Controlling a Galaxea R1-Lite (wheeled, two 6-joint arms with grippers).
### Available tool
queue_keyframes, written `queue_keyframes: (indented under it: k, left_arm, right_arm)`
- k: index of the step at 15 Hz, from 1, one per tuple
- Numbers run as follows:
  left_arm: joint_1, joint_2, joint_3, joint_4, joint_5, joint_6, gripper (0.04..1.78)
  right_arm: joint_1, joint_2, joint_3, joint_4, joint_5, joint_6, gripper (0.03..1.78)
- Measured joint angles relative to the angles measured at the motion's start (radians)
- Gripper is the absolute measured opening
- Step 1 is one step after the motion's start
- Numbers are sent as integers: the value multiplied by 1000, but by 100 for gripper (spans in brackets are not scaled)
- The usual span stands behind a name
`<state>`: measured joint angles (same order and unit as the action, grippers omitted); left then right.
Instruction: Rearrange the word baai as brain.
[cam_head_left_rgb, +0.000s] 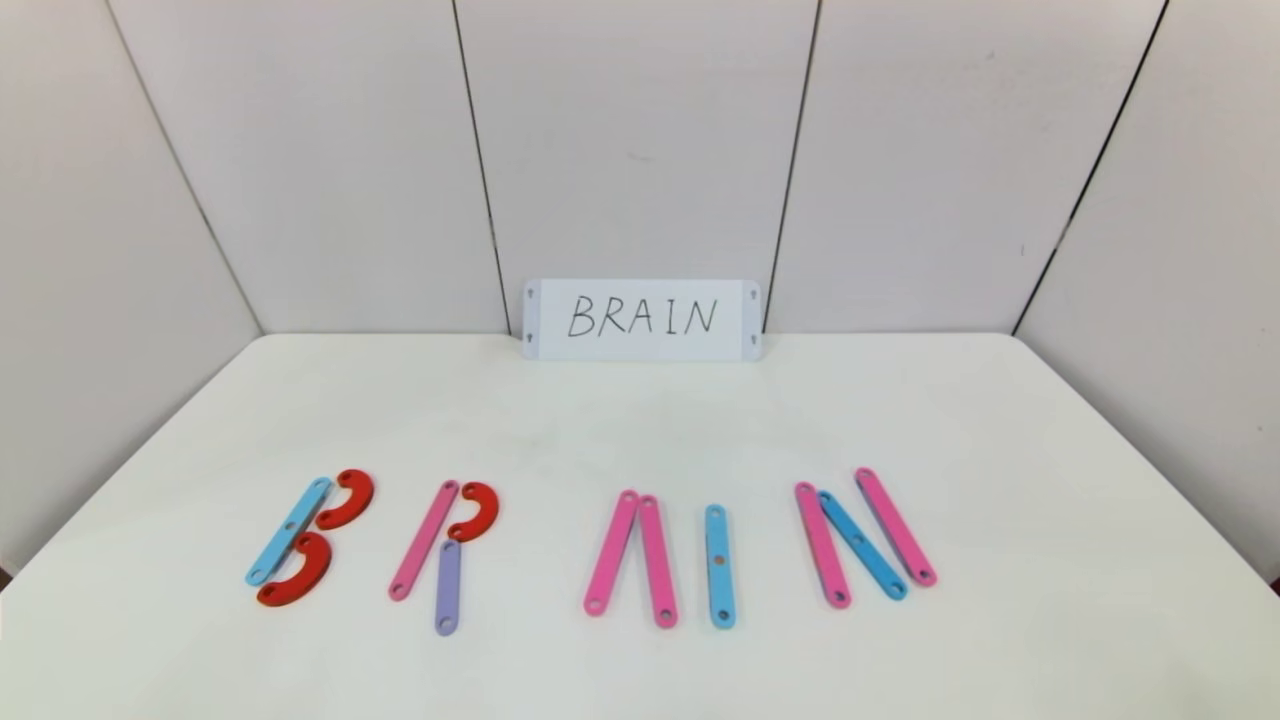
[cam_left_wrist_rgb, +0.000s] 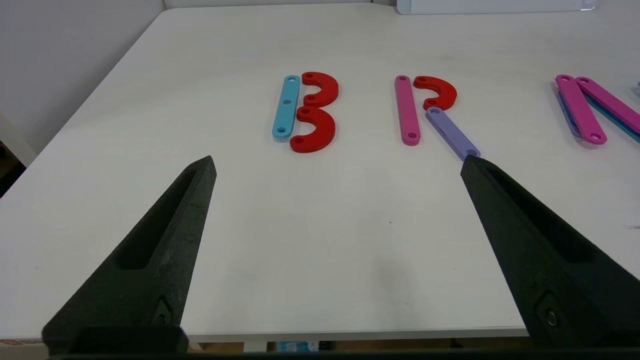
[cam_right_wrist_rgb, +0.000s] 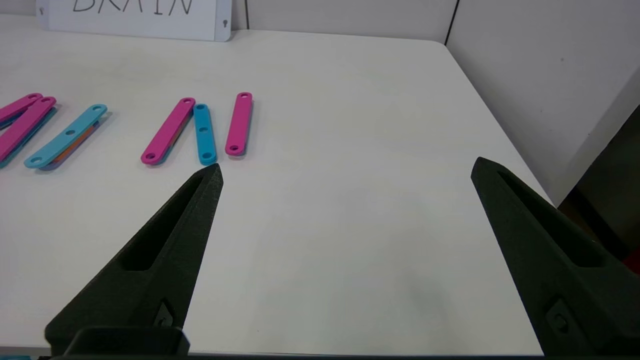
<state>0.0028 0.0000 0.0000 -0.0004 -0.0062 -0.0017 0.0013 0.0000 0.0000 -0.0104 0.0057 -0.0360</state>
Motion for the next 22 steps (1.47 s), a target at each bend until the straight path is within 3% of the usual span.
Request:
queue_keyframes:
  k: [22]
  left_arm:
    - [0, 0, 0, 0, 0, 1, 172]
  right_arm:
    - [0, 0, 0, 0, 0, 0, 174]
